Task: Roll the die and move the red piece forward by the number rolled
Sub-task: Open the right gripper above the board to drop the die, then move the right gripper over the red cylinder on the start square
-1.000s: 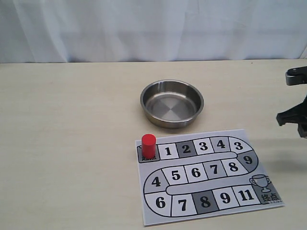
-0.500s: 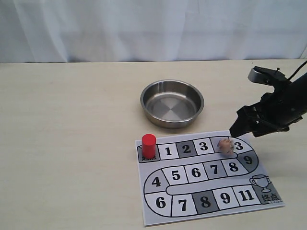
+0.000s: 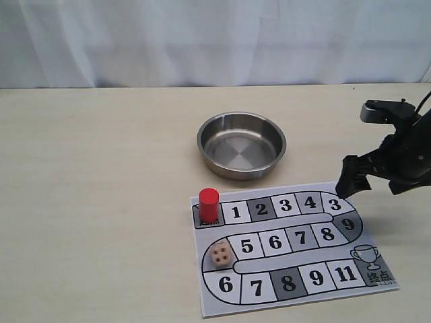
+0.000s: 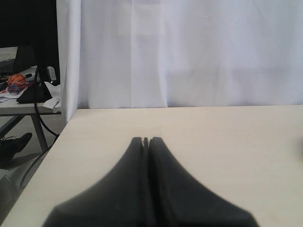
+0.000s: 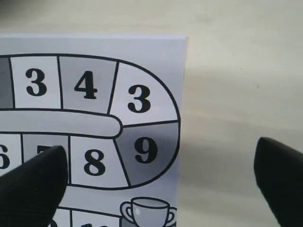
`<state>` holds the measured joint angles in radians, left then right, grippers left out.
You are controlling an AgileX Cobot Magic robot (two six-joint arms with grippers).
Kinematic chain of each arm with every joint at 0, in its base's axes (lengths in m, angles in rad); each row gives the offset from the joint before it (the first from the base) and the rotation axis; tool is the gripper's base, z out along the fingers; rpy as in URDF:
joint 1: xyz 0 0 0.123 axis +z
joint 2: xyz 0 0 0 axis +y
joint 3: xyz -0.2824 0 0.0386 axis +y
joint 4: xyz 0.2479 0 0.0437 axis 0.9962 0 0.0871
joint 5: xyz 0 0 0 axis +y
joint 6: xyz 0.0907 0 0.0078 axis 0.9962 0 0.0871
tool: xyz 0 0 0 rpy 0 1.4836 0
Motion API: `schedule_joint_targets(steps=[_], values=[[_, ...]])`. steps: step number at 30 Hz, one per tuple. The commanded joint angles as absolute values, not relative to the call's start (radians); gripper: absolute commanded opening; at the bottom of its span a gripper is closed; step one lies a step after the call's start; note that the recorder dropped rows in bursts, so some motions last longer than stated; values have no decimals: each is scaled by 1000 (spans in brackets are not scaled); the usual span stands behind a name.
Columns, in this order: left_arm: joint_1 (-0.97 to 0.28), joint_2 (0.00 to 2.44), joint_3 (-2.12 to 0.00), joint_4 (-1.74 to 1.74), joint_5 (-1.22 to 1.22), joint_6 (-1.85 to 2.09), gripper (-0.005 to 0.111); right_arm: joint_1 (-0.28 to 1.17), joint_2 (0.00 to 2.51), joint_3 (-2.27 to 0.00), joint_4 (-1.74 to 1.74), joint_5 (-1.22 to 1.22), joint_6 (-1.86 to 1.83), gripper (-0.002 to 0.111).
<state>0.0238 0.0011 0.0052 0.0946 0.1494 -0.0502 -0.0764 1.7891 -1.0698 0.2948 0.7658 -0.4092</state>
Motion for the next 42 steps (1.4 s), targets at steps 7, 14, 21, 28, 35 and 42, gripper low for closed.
schedule_joint_targets(steps=[7, 14, 21, 28, 35, 42], values=[[24, 0, 0, 93, 144, -53, 0, -79, 1789, -1070, 275, 756, -388, 78], [24, 0, 0, 93, 144, -53, 0, -66, 1737, -1117, 279, 889, -405, 4], [24, 0, 0, 93, 144, -53, 0, 261, 1657, -1117, 275, 865, -403, 4], [24, 0, 0, 93, 142, -53, 0, 492, 1657, -1117, 275, 865, -399, 4], [24, 0, 0, 93, 142, -53, 0, 674, 1668, -1115, 275, 822, -377, 4], [24, 0, 0, 93, 142, -53, 0, 787, 1740, -1115, 275, 744, -367, 4]])
